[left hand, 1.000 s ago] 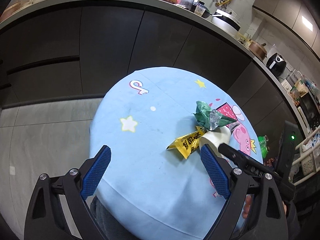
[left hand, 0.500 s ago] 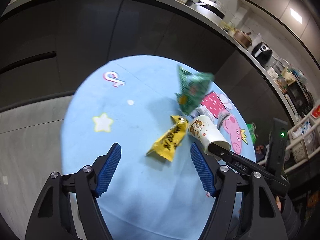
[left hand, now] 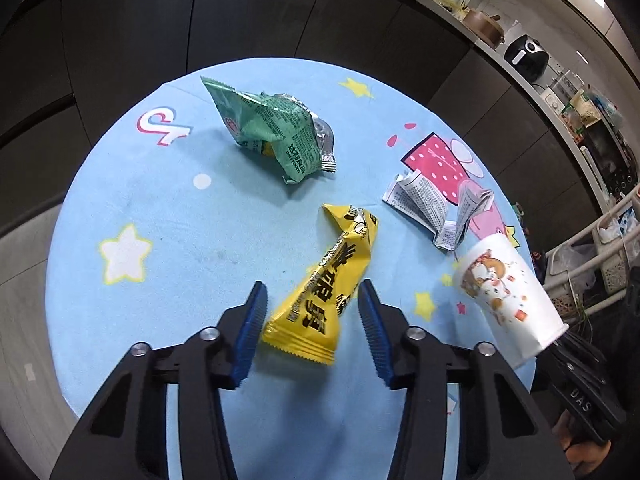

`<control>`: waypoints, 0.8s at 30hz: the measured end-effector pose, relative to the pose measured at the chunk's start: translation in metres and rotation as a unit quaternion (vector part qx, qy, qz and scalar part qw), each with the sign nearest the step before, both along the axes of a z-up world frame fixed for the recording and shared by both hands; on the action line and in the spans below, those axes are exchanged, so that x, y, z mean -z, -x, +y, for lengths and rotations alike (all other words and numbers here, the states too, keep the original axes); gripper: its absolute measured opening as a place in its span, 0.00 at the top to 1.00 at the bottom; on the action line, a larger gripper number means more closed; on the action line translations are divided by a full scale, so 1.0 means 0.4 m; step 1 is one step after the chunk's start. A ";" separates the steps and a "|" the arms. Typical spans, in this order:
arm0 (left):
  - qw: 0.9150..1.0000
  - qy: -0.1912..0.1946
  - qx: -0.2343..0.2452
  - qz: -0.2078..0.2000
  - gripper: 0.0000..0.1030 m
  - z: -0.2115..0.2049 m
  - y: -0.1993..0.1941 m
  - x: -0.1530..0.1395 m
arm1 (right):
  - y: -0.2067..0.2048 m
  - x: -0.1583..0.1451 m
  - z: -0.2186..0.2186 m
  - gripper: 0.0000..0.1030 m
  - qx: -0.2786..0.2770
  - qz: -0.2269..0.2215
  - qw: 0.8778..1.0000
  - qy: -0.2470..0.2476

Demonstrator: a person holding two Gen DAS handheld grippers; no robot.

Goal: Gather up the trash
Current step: 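Grasp the white paper cup with the right tool while the left tool grasps the yellow wrapper, then carry the paper cup and yellow wrapper over the white bucket and open both tools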

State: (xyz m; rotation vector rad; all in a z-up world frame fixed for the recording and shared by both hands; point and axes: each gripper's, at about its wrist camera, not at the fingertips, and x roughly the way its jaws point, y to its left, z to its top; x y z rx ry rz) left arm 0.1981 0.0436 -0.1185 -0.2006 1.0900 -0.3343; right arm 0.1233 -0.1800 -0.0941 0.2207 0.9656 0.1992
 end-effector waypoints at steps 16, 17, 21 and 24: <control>0.999 0.023 0.016 -0.045 0.97 -0.049 0.084 -0.151 | 0.068 -0.086 -0.081 0.91 0.020 -0.049 0.999 -0.013; 0.998 0.023 0.021 -0.052 0.97 -0.058 0.092 -0.164 | 0.072 -0.092 -0.090 0.91 0.024 -0.052 0.998 -0.013; 0.996 0.029 0.044 -0.073 0.97 -0.109 0.113 -0.219 | 0.093 -0.117 -0.135 0.91 0.044 -0.067 0.997 -0.010; 0.993 0.031 0.067 -0.088 0.97 -0.159 0.131 -0.252 | 0.108 -0.129 -0.177 0.91 0.064 -0.075 0.995 -0.009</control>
